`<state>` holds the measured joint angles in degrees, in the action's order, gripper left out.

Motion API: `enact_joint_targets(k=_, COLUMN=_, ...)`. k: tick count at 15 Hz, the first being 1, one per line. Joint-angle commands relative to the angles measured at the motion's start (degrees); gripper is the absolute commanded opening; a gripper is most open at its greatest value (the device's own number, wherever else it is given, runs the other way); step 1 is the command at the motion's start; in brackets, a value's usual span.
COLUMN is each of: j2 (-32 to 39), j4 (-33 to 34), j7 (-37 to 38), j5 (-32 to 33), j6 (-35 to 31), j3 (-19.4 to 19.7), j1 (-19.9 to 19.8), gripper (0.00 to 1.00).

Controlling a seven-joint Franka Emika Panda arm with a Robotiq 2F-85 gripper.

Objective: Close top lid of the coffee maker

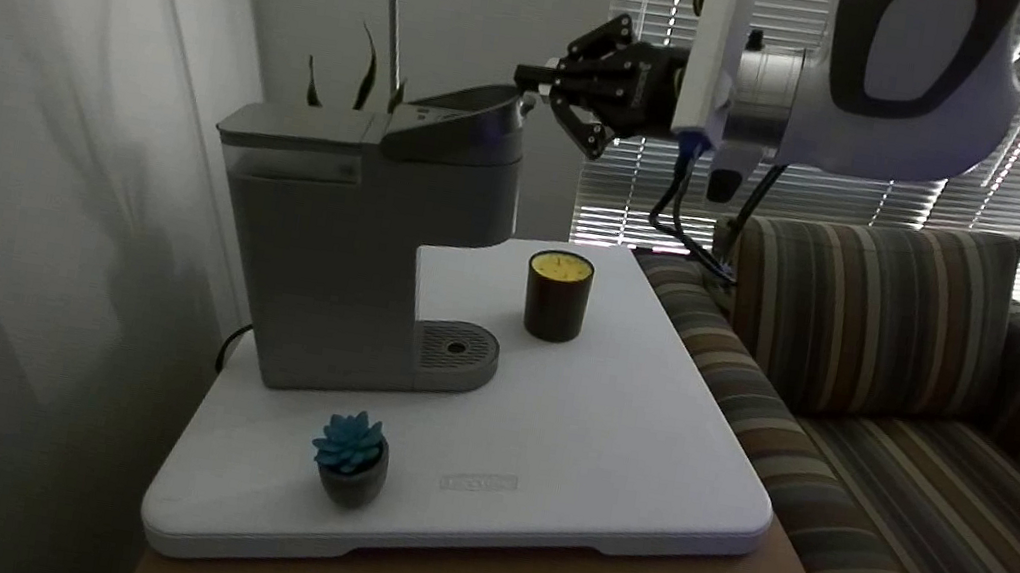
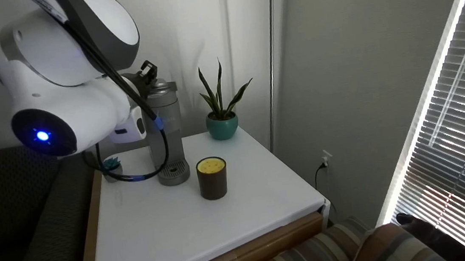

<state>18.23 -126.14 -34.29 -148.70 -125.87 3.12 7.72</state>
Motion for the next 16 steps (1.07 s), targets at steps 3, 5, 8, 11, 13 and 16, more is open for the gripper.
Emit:
enact_joint_targets(k=3, j2=2.1, j4=-2.2, j7=3.0, j5=0.0, j6=1.2, j3=-1.1, j1=-0.3, gripper=0.00)
enact_joint_targets(k=5, j2=2.6, j4=-2.3, j7=3.4, j5=0.0, j6=0.4, j3=-1.1, j1=0.0, gripper=0.00)
enact_joint_targets(k=8, j2=3.3, j4=-2.8, j7=3.9, j5=0.0, j6=0.7, j3=-1.1, j1=-0.1, gripper=0.00)
enact_joint_targets(k=11, j2=4.9, j4=-3.2, j7=4.0, j5=-0.1, j6=1.3, j3=-0.9, j1=-0.1, gripper=0.00)
enact_joint_targets(k=13, j2=5.0, j4=-3.2, j7=4.0, j5=-0.2, j6=2.0, j3=-0.9, j1=-0.1, gripper=0.00)
enact_joint_targets(k=16, j2=4.6, j4=-3.3, j7=3.9, j5=-0.2, j6=2.7, j3=-0.8, j1=-0.3, gripper=0.00)
